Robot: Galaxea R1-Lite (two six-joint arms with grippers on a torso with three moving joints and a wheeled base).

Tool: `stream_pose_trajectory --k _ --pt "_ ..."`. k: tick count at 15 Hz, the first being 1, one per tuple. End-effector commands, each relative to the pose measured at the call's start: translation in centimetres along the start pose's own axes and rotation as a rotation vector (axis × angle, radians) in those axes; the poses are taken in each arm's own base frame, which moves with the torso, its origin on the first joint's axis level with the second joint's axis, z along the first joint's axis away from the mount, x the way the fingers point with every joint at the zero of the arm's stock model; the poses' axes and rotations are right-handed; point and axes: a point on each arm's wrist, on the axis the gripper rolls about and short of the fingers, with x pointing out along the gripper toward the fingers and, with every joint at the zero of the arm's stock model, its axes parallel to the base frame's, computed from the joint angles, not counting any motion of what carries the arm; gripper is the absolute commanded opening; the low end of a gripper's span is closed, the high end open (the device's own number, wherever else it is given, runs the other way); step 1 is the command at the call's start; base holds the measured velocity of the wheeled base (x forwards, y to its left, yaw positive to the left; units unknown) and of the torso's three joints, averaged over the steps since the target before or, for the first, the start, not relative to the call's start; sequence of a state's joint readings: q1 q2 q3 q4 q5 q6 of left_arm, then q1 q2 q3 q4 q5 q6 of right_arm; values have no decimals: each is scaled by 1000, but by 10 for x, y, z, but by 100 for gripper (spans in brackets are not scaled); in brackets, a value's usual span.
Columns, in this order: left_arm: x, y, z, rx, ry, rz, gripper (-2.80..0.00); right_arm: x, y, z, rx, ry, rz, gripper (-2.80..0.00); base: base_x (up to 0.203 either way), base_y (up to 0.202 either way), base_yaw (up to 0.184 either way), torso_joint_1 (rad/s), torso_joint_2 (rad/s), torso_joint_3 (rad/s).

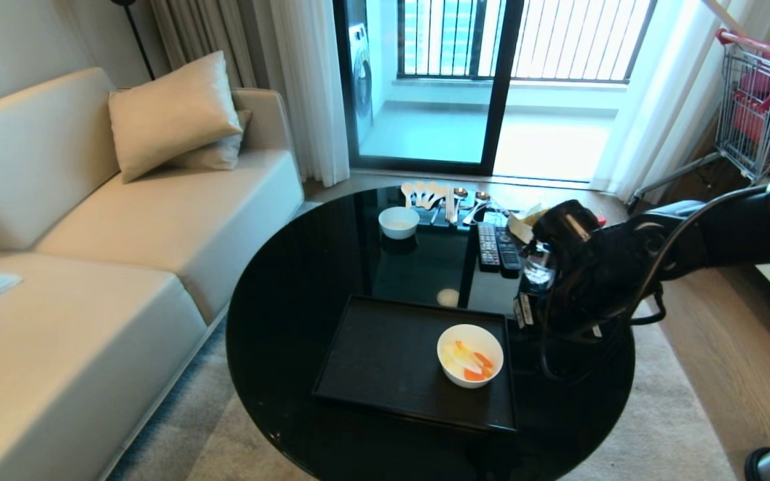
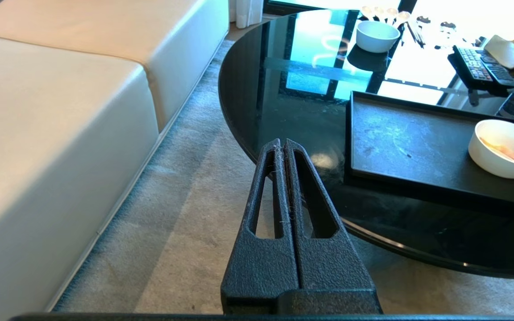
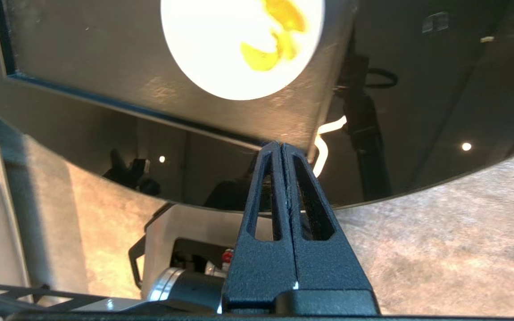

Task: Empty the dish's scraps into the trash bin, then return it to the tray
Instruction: Pick up the bowl with leftover food

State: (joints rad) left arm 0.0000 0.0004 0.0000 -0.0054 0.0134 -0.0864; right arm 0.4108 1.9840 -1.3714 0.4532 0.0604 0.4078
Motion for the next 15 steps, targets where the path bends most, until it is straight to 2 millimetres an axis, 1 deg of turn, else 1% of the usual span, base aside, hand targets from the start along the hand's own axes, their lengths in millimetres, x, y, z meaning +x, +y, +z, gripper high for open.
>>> stream_pose_trajectory --k 1,3,5,6,12,15 --pt "0 0 0 -1 -1 0 -280 8 8 -2 -3 21 3 -280 0 0 0 0 0 0" --pt "0 0 0 -1 -1 0 -280 14 7 -3 2 31 -15 -280 0 0 0 0 0 0" --pt "0 0 0 0 -1 0 -280 26 4 -3 6 27 -97 -280 0 0 0 0 0 0" --pt "0 0 0 0 -1 0 -280 29 4 -3 24 27 -109 0 0 0 0 0 0 0" --pt "0 0 0 -1 -1 0 -280 45 5 -5 21 36 -143 0 0 0 0 0 0 0" --pt "0 0 0 0 -1 0 -280 62 3 -8 21 42 -220 0 0 0 0 0 0 0"
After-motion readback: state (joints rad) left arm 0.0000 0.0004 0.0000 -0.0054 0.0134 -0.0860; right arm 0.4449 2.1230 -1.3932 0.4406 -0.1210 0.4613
